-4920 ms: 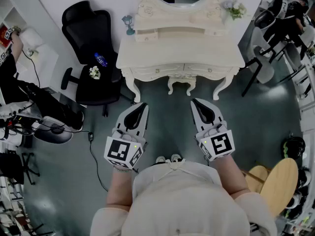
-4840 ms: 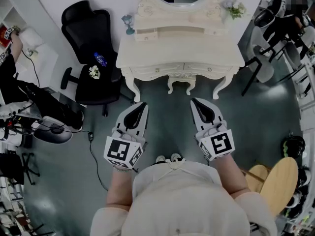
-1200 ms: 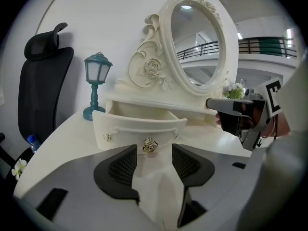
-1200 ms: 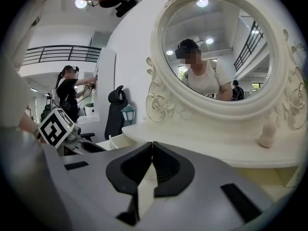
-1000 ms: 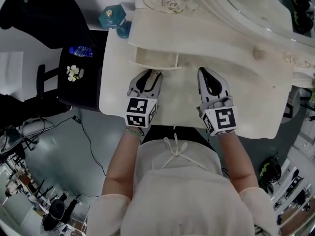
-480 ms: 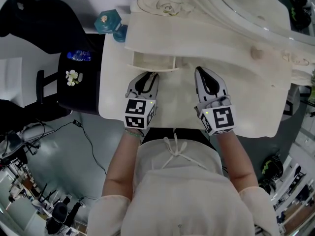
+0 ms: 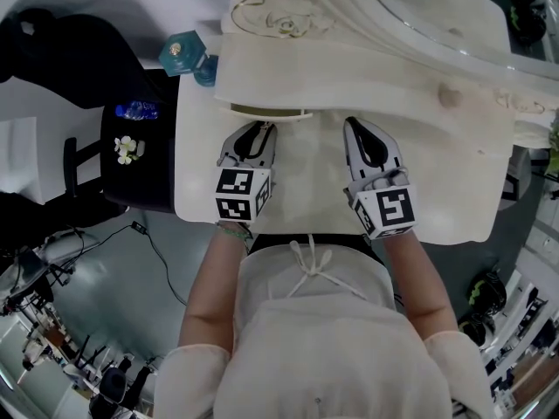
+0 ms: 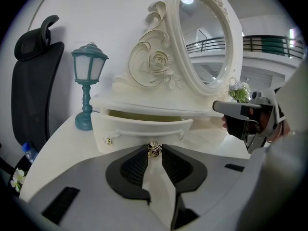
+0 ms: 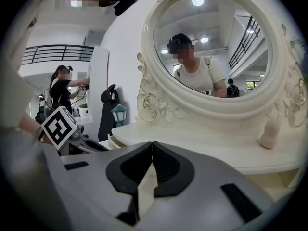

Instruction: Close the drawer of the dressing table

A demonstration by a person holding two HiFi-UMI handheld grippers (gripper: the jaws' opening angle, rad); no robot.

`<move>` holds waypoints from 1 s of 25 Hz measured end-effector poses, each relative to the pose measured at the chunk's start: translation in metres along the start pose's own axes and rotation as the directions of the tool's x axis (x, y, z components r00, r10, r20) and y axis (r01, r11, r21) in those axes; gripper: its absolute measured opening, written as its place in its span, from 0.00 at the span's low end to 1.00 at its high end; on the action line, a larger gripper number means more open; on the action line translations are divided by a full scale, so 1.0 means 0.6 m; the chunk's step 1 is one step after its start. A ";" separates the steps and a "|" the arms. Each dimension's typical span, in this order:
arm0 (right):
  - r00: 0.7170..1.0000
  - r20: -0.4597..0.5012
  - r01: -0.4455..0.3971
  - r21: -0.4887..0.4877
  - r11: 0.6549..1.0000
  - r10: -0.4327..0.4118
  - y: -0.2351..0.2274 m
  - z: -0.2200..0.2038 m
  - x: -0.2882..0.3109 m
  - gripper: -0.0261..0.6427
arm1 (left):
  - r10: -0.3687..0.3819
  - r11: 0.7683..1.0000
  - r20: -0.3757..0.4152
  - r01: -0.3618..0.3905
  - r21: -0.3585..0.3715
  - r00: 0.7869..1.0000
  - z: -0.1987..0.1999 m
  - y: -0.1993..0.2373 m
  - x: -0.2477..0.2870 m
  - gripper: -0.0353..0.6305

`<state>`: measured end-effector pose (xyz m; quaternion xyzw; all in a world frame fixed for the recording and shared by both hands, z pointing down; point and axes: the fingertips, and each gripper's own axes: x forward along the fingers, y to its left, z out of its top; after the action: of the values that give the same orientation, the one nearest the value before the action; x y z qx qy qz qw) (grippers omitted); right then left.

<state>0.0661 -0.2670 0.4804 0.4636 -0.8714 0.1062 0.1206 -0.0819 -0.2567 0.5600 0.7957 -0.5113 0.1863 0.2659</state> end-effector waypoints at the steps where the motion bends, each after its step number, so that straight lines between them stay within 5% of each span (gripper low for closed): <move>1: 1.000 0.001 0.002 0.001 1.000 -0.002 -0.002 0.001 0.000 0.05 | -0.001 1.000 -0.002 0.001 -0.001 1.000 0.001 0.001 0.002 0.21; 25: 0.998 0.032 0.047 -0.039 0.998 -0.046 -0.033 0.035 0.012 0.05 | -0.025 1.000 0.006 0.025 -0.018 1.000 0.036 0.015 0.045 0.21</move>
<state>0.0765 -0.2896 0.4640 0.4830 -0.8640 0.0789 0.1185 -0.0786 -0.2924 0.5602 0.8002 -0.5036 0.1761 0.2739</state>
